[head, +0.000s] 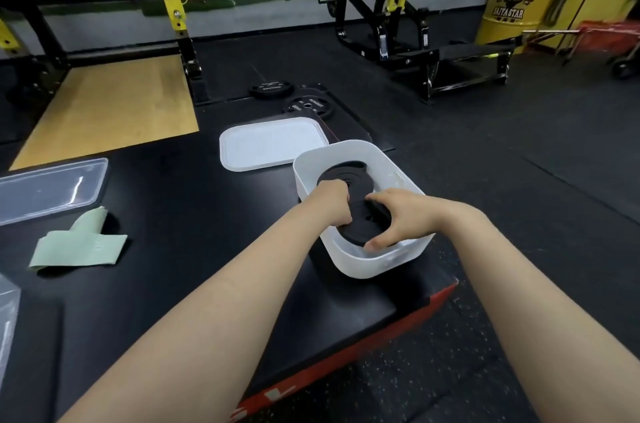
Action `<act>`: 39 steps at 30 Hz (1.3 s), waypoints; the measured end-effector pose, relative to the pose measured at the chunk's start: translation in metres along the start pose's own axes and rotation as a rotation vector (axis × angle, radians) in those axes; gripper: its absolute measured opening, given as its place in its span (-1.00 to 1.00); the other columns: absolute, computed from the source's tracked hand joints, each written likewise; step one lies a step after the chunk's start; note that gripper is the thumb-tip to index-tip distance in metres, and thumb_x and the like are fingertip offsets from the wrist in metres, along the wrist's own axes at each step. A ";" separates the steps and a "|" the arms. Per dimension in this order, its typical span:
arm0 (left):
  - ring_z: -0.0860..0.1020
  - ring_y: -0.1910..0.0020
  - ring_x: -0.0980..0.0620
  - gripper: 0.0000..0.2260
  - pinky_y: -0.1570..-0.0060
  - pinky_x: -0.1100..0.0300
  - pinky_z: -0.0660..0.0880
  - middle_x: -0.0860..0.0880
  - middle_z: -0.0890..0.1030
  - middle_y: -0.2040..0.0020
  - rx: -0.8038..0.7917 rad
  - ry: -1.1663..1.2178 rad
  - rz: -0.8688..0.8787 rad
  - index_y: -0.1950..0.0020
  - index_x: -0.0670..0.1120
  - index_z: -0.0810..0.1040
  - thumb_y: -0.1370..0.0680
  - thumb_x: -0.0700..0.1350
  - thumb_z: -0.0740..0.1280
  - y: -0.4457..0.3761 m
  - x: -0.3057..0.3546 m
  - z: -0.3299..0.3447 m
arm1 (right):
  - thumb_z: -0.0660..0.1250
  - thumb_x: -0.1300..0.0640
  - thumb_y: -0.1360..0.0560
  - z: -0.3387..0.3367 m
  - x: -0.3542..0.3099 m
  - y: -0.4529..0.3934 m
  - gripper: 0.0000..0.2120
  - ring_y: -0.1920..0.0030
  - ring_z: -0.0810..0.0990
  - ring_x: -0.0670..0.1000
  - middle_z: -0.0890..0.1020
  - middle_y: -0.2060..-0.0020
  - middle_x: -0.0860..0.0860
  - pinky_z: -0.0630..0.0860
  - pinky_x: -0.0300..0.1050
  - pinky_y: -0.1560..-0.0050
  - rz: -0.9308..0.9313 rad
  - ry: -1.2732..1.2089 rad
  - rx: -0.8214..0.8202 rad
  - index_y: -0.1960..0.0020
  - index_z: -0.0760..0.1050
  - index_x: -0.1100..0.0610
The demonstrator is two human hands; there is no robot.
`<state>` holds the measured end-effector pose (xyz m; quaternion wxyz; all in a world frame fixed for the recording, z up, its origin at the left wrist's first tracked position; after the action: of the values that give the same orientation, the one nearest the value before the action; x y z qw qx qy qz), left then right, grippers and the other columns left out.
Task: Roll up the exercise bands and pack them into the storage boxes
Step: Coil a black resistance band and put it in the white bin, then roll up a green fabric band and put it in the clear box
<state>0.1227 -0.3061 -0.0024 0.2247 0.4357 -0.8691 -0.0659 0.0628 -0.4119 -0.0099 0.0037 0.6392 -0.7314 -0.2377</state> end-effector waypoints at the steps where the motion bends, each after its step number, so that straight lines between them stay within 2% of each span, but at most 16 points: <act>1: 0.43 0.11 -0.03 -0.82 0.30 0.26 0.36 -0.02 0.45 0.20 -0.019 -0.044 -0.004 0.25 -0.05 0.37 -0.52 -0.20 0.31 -0.004 0.001 0.003 | 0.45 -0.31 -0.09 0.003 0.003 -0.004 -0.35 0.05 0.56 -0.02 0.58 0.08 -0.04 0.54 0.05 -0.04 -0.001 -0.003 -0.015 -0.03 0.44 0.03; 3: 0.43 0.14 -0.03 -0.77 0.38 0.27 0.32 -0.01 0.40 0.30 -0.051 -0.118 -0.012 0.30 -0.08 0.34 -0.52 -0.19 0.30 -0.010 0.004 0.008 | 0.48 -0.28 -0.09 0.007 0.004 -0.009 -0.38 0.07 0.57 -0.02 0.59 0.09 -0.04 0.55 0.02 -0.01 -0.009 0.005 -0.040 -0.01 0.44 0.04; 6: 0.41 0.26 -0.03 -0.74 0.34 0.22 0.34 -0.02 0.34 0.35 -0.082 -0.164 -0.030 0.34 -0.12 0.31 -0.53 -0.23 0.27 -0.015 0.006 0.017 | 0.51 -0.23 -0.16 0.013 0.003 -0.013 -0.42 0.05 0.56 -0.03 0.56 0.07 -0.06 0.55 -0.03 -0.02 -0.019 0.017 -0.070 -0.05 0.44 0.03; 8: 0.38 0.32 -0.02 -0.86 0.35 0.22 0.33 -0.04 0.31 0.36 -0.079 -0.174 -0.041 0.24 -0.20 0.40 -0.52 -0.29 0.22 -0.016 0.008 0.021 | 0.50 -0.23 -0.19 0.020 0.003 -0.017 -0.37 -0.04 0.52 -0.03 0.51 -0.02 -0.04 0.52 -0.03 -0.11 -0.017 0.027 -0.093 -0.14 0.42 0.02; 9: 0.39 0.27 -0.04 -0.93 0.30 0.21 0.34 -0.04 0.31 0.35 -0.070 -0.185 -0.038 0.12 -0.24 0.47 -0.52 -0.30 0.20 -0.015 0.009 0.021 | 0.49 -0.24 -0.20 0.023 0.002 -0.019 -0.33 -0.11 0.47 -0.02 0.47 -0.08 -0.03 0.48 -0.03 -0.17 -0.018 0.036 -0.102 -0.20 0.39 0.01; 11: 0.44 0.16 -0.08 -0.81 0.19 0.20 0.35 -0.04 0.31 0.33 -0.055 -0.199 -0.033 -0.09 -0.26 0.50 -0.52 -0.31 0.18 -0.014 0.010 0.024 | 0.46 -0.26 -0.22 0.030 0.000 -0.023 -0.27 -0.22 0.37 0.00 0.40 -0.14 -0.02 0.40 0.00 -0.26 -0.021 0.061 -0.107 -0.29 0.33 -0.02; 13: 0.53 0.01 -0.13 -0.79 0.16 0.20 0.36 -0.05 0.38 0.28 -0.056 -0.213 -0.040 -0.12 -0.24 0.50 -0.53 -0.31 0.19 -0.012 0.012 0.027 | 0.44 -0.26 -0.24 0.034 -0.001 -0.026 -0.25 -0.26 0.32 0.01 0.37 -0.17 -0.01 0.37 0.00 -0.29 -0.023 0.074 -0.098 -0.33 0.29 -0.02; 15: 0.54 -0.11 -0.12 -0.80 0.13 0.18 0.37 -0.09 0.53 0.06 -0.042 -0.227 -0.044 -0.12 -0.22 0.50 -0.53 -0.30 0.19 -0.010 0.014 0.029 | 0.43 -0.26 -0.26 0.037 -0.001 -0.028 -0.23 -0.30 0.27 0.01 0.35 -0.20 -0.01 0.34 -0.01 -0.31 -0.025 0.097 -0.082 -0.36 0.25 -0.01; 17: 0.52 -0.14 -0.11 -0.79 0.11 0.18 0.37 -0.12 0.54 -0.13 -0.010 -0.252 -0.032 -0.14 -0.22 0.50 -0.53 -0.31 0.19 -0.009 0.015 0.030 | 0.43 -0.24 -0.28 0.040 0.000 -0.030 -0.20 -0.33 0.22 0.03 0.32 -0.24 0.01 0.31 0.00 -0.33 -0.019 0.128 -0.061 -0.39 0.21 0.01; 20: 0.51 -0.15 -0.10 -0.77 0.10 0.19 0.35 -0.13 0.52 -0.17 0.035 -0.291 -0.013 -0.16 -0.22 0.49 -0.53 -0.33 0.20 -0.007 0.016 0.033 | 0.44 -0.20 -0.30 0.045 0.000 -0.031 -0.21 -0.35 0.21 0.06 0.29 -0.26 0.03 0.31 0.00 -0.33 -0.008 0.155 -0.028 -0.40 0.18 0.04; 23: 0.51 -0.16 -0.09 -0.75 0.09 0.18 0.33 -0.13 0.50 -0.11 0.053 -0.344 -0.012 -0.18 -0.21 0.48 -0.52 -0.33 0.23 -0.006 0.015 0.035 | 0.43 -0.16 -0.33 0.046 0.001 -0.031 -0.22 -0.37 0.20 0.06 0.28 -0.29 0.03 0.30 -0.01 -0.34 0.018 0.142 -0.029 -0.41 0.17 0.05; 26: 0.47 -0.21 -0.08 -0.74 -0.16 0.14 0.32 -0.11 0.50 -0.16 0.066 -0.414 0.010 -0.20 -0.16 0.47 -0.52 -0.27 0.25 -0.003 0.015 0.036 | 0.43 -0.14 -0.34 0.045 0.000 -0.030 -0.21 -0.41 0.17 0.05 0.27 -0.34 0.02 0.28 0.00 -0.37 0.028 0.131 -0.031 -0.43 0.15 0.04; 28: 0.45 -0.22 -0.09 -0.75 -0.35 0.09 0.19 -0.11 0.50 -0.20 0.112 -0.425 0.031 -0.20 -0.13 0.47 -0.53 -0.23 0.24 0.000 0.013 0.031 | 0.45 -0.14 -0.32 0.043 -0.001 -0.029 -0.16 -0.43 0.15 0.06 0.25 -0.38 0.02 0.25 0.00 -0.39 0.035 0.123 -0.028 -0.46 0.14 0.05; 32: 0.40 -0.21 -0.13 -0.74 -0.32 0.09 0.18 -0.11 0.49 -0.20 0.252 -0.201 0.086 -0.26 -0.12 0.46 -0.60 -0.11 0.17 0.013 -0.002 0.017 | 0.46 -0.19 -0.32 0.029 -0.007 -0.025 -0.04 -0.51 0.06 0.03 0.08 -0.52 0.05 0.20 -0.02 -0.44 0.092 0.070 0.017 -0.53 0.05 0.08; 34: 0.37 -0.23 -0.13 -0.70 -0.27 0.10 0.23 -0.08 0.48 -0.25 0.306 -0.025 0.106 -0.32 -0.08 0.44 -0.61 -0.09 0.14 0.024 -0.015 0.011 | 0.40 -0.15 -0.42 0.018 -0.015 -0.020 -0.14 -0.52 0.06 -0.01 0.05 -0.53 0.02 0.18 -0.06 -0.43 0.098 0.057 0.079 -0.54 0.04 0.09; 39: 0.38 -0.32 -0.04 -0.67 -0.27 0.04 0.37 0.01 0.41 -0.35 0.386 0.219 0.137 -0.38 -0.04 0.37 -0.61 -0.14 0.13 0.059 -0.058 0.006 | 0.31 -0.05 -0.51 -0.002 -0.062 -0.008 -0.43 -0.42 0.29 0.01 0.31 -0.44 0.00 0.31 -0.05 -0.35 0.007 0.021 0.340 -0.45 0.26 0.10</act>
<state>0.1070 -0.2248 -0.0086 0.2340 0.4149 -0.8637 0.1645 0.0825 -0.3553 0.0072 -0.0959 0.6307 -0.7630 -0.1038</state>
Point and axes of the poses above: each hand's wrist, its own y-axis away from the middle knuckle, its own z-axis out of the palm, x = y × z, the point moved 6 cm from there along -y, towards the middle knuckle
